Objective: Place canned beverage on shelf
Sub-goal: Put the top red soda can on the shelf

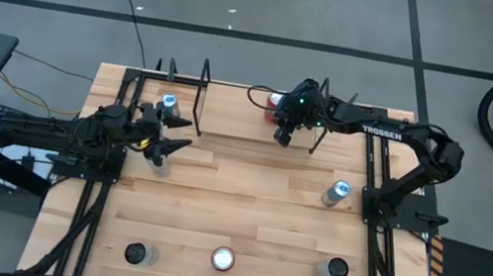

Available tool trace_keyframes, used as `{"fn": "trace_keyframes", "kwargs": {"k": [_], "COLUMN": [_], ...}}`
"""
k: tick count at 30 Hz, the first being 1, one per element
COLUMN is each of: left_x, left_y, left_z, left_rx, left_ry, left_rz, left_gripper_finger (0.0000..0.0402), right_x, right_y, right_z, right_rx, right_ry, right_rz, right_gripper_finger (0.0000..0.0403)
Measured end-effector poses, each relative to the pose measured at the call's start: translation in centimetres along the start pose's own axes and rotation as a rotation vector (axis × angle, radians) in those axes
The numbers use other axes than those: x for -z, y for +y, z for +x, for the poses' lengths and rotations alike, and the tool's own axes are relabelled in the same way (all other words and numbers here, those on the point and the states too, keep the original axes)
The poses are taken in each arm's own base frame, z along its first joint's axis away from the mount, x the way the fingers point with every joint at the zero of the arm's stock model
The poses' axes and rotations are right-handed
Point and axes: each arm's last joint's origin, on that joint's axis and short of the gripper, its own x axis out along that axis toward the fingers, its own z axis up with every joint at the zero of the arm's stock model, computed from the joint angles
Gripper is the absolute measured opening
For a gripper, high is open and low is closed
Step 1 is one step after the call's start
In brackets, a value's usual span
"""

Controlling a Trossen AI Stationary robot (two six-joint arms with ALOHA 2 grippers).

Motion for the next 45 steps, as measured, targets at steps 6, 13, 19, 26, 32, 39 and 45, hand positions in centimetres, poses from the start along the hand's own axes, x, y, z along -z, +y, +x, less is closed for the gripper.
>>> {"fn": "trace_keyframes", "kwargs": {"k": [6, 13, 19, 26, 32, 39, 45], "left_x": [0.0, 0.0, 0.0, 0.0, 0.0, 0.0, 0.0], "left_y": [0.0, 0.0, 0.0, 0.0, 0.0, 0.0, 0.0], "left_z": [0.0, 0.0, 0.0, 0.0, 0.0, 0.0, 0.0], "left_rx": [0.0, 0.001, 0.0, 0.001, 0.0, 0.0, 0.0], "left_ry": [0.0, 0.0, 0.0, 0.0, -0.001, 0.0, 0.0], "left_rz": [0.0, 0.0, 0.0, 0.0, 0.002, 0.008, 0.004], "left_gripper_finger": [0.0298, 0.0298, 0.0298, 0.0298, 0.0298, 0.0298, 0.0298], "right_x": [-0.2, -2.8, -5.1, -4.9, -4.3, -4.1, -4.1], "right_y": [1.6, 2.4, 0.9, -1.9, -2.8, -1.5, -0.9], "right_z": [0.1, -1.1, -2.9, -3.7, -3.8, -3.7, -3.6], "right_rx": [0.037, 0.084, 0.116, 0.175, 0.174, 0.11, 0.092], "right_ry": [0.002, -0.058, -0.064, -0.013, 0.034, 0.068, 0.075], "right_rz": [0.039, 0.03, 0.063, 0.145, 0.187, 0.175, 0.195], "right_gripper_finger": [0.0109, 0.0109, 0.0109, 0.0099, 0.0085, 0.0063, 0.0032]}}
